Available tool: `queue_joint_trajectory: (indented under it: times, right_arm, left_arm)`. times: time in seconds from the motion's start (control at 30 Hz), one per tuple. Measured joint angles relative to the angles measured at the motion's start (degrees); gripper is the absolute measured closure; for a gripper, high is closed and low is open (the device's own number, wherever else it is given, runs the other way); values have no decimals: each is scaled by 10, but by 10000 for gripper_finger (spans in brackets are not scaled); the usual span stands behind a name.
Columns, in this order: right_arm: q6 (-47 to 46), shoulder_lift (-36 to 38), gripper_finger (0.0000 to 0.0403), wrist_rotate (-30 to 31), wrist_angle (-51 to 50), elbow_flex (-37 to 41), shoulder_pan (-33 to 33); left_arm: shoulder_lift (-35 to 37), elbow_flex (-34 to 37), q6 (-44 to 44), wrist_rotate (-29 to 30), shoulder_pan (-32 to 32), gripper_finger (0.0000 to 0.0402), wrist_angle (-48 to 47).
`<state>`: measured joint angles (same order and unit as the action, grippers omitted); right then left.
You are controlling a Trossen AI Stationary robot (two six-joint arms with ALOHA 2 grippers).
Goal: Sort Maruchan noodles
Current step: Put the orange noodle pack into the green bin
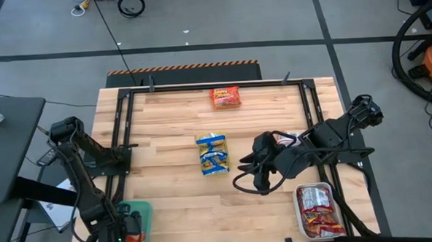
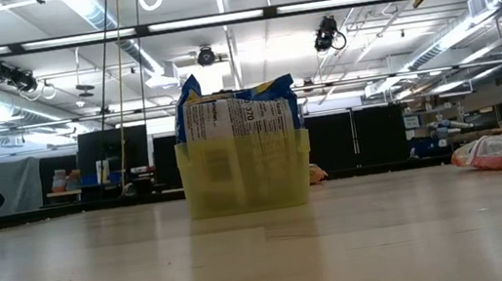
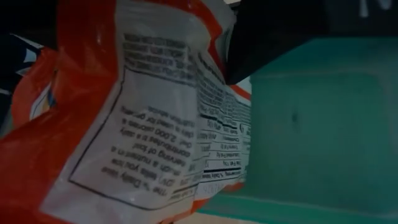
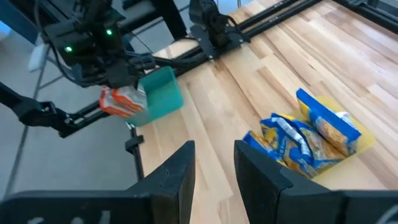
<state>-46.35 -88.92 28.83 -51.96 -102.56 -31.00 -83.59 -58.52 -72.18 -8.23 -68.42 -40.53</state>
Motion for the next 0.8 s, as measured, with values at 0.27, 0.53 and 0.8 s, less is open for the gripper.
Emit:
queue_joint_trajectory:
  times: [0.27, 0.53, 0.8]
  right_arm:
    - [-1, 0, 286, -2, -11, 5, 0]
    - [0, 0, 286, -17, -25, 5, 0]
    - [-2, 0, 286, -25, -28, 5, 0]
  left_arm:
    - [0, 0, -1, -28, 10, 131, 1]
    - [1, -1, 18, -43, 40, 131, -5]
    - [1, 16, 9, -69, 67, 131, -5]
